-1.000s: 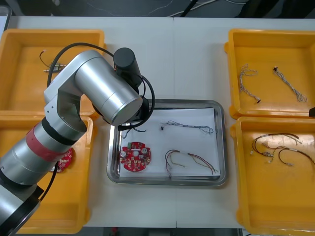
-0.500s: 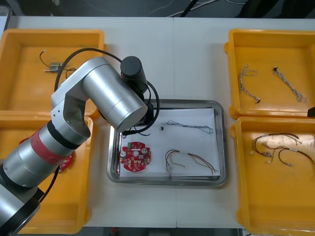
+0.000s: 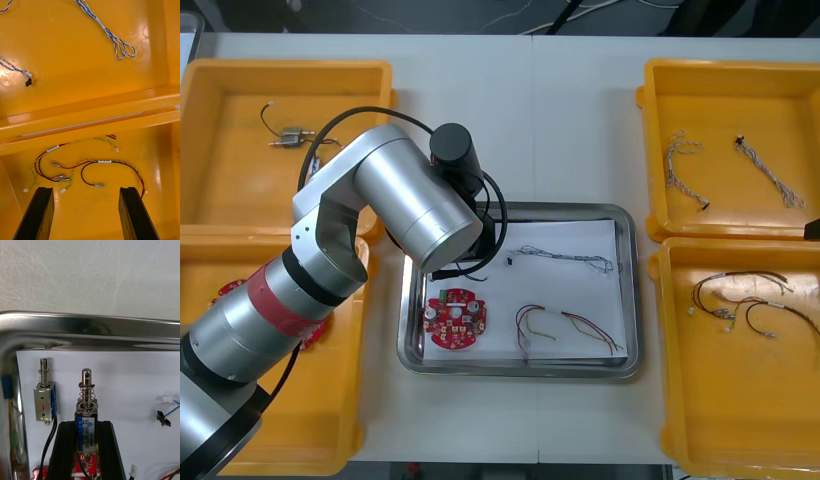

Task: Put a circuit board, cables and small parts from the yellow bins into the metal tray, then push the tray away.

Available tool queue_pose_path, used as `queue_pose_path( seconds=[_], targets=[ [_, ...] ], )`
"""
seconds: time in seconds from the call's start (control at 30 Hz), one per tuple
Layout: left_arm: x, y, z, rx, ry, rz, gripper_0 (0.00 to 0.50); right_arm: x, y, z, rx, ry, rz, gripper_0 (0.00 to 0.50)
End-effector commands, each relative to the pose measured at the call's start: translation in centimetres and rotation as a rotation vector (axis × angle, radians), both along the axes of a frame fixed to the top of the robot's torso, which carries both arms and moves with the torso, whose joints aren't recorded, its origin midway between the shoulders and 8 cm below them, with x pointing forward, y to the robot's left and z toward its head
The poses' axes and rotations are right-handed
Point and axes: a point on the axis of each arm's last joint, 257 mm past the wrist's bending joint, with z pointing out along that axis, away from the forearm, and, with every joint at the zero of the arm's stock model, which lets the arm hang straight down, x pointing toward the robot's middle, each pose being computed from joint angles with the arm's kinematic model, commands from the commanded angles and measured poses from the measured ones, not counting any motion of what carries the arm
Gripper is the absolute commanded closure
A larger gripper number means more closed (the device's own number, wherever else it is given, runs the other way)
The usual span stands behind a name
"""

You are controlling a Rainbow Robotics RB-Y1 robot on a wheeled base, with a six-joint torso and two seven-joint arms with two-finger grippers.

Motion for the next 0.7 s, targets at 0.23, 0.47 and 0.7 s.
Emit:
queue_pose_path(
  seconds=[0.23, 0.47, 0.7],
  targets=[
    [0.07, -1.81, -0.64, 0.028, 0.001, -0.122, 0.500, -0.33, -0.77, 1.15, 0.008, -0.035, -0.042, 0.000],
    [-0.19, -1.93, -0.93, 0.034, 0.007, -0.130, 0.500, -0.32, -0.80, 1.18, 0.008, -0.036, -0.043, 0.000],
    [-0.32, -1.93, -1.17, 0.038, 0.010, -0.130, 0.500, -0.33, -0.81, 1.21, 0.010, -0.037, -0.043, 0.000]
  ],
)
